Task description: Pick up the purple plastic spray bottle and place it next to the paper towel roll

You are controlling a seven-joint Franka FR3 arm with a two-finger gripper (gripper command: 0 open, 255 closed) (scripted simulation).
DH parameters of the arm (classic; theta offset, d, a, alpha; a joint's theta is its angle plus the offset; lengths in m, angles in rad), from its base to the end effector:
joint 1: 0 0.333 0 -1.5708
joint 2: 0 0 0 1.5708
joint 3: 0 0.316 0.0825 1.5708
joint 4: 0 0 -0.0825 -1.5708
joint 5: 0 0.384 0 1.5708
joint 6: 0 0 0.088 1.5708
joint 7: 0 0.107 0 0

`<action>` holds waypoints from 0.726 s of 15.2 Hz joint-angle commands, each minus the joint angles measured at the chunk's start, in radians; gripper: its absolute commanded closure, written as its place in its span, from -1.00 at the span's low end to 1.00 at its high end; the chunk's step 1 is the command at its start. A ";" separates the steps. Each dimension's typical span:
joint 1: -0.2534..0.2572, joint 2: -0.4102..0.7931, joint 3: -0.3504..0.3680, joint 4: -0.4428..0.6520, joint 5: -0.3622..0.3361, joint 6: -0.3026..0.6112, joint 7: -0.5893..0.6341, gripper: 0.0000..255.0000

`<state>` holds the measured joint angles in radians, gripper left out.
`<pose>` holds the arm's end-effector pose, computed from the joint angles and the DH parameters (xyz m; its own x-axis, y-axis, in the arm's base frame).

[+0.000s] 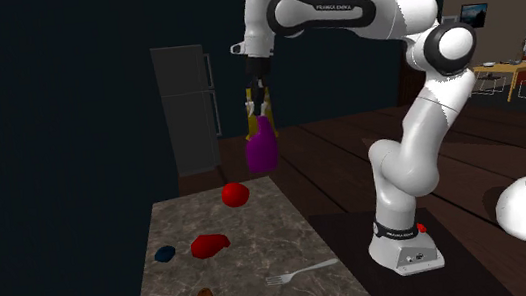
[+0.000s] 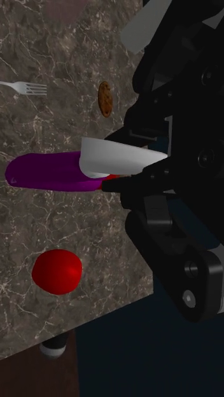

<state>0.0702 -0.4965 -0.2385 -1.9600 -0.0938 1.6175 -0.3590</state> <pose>0.3917 -0.1041 0.6735 0.9685 0.2069 0.1388 0.2046 -0.9784 0.0314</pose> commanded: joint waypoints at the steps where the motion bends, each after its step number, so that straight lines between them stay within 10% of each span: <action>1: 0.002 0.008 0.003 0.034 0.003 -0.026 0.001 1.00; 11: 0.009 0.071 0.002 0.225 0.015 -0.156 -0.007 1.00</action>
<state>0.0783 -0.4344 -0.2365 -1.7519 -0.0807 1.4706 -0.3662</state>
